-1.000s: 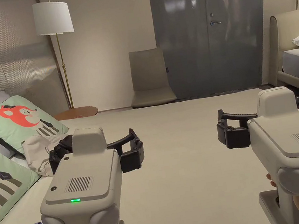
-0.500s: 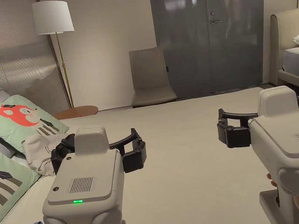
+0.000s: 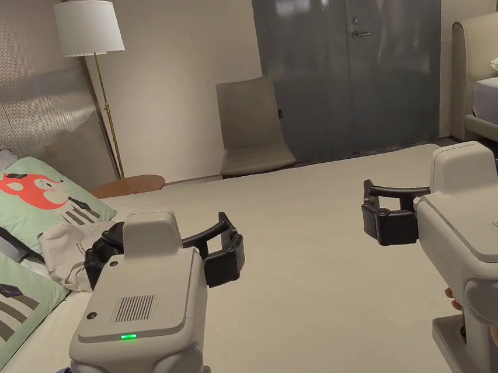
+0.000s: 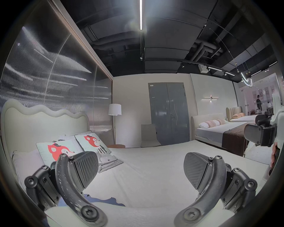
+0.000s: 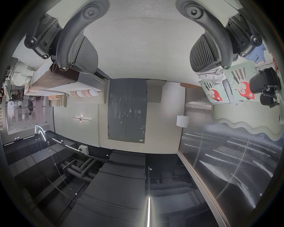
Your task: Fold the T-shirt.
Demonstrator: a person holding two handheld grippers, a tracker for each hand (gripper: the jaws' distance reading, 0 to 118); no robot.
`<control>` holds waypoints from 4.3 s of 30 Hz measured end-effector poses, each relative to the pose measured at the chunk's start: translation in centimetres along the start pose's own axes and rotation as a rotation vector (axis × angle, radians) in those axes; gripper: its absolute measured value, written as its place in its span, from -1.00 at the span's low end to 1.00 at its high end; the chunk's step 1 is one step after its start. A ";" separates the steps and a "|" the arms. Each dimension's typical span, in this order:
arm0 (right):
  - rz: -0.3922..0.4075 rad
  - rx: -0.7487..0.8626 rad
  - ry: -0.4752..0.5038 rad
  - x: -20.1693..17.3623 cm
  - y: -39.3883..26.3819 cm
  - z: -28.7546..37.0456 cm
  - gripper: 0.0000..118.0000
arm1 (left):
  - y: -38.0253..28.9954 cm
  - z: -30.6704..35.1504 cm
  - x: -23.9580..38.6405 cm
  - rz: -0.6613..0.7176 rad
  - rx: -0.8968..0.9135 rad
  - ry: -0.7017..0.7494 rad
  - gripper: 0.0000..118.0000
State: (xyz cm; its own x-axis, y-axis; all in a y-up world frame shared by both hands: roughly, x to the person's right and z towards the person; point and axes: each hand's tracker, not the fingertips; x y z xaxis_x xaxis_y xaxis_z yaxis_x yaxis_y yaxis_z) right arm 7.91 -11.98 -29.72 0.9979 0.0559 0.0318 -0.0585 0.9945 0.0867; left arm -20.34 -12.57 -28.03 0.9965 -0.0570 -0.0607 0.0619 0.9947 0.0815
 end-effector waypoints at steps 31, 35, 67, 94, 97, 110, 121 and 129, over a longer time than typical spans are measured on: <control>-0.009 0.003 0.007 -0.1 0.1 0.3 1.00 | -0.5 0.3 0.2 0.012 -0.007 0.002 0.88; -0.008 0.001 0.005 -0.1 0.0 0.3 1.00 | -0.5 0.3 0.2 0.019 -0.005 0.001 0.88; -0.059 0.017 0.257 -9.8 -0.1 -0.7 -0.99 | 0.0 5.4 -9.1 -0.009 0.019 0.260 -0.99; -0.001 -0.347 0.394 -18.7 -13.1 -6.9 -0.99 | -23.9 -2.0 -14.2 0.222 -1.011 0.198 0.81; 0.001 -0.380 0.401 -19.3 -14.5 -7.4 -0.99 | -25.7 -2.8 -14.3 0.222 -1.067 0.235 0.73; -0.044 -0.337 0.365 -15.9 -12.3 -5.7 -0.99 | -17.8 -0.6 -13.9 0.212 -0.779 0.266 -0.88; -0.104 -0.177 0.215 -6.9 -7.1 -0.6 -0.99 | -1.7 1.8 -5.8 0.214 -0.238 -0.068 -0.88; -0.104 -0.107 0.064 0.6 -5.2 3.0 -0.99 | 0.3 1.1 4.1 0.204 -0.165 -0.361 -0.88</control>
State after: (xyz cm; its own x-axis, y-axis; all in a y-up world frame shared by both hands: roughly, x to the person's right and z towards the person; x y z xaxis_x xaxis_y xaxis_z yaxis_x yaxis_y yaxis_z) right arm 8.77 -17.36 -27.12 0.9983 -0.0457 -0.0354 0.0450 0.9988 -0.0205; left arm -16.16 -12.57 -27.13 0.9448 0.1446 0.2940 -0.1181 0.9873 -0.1060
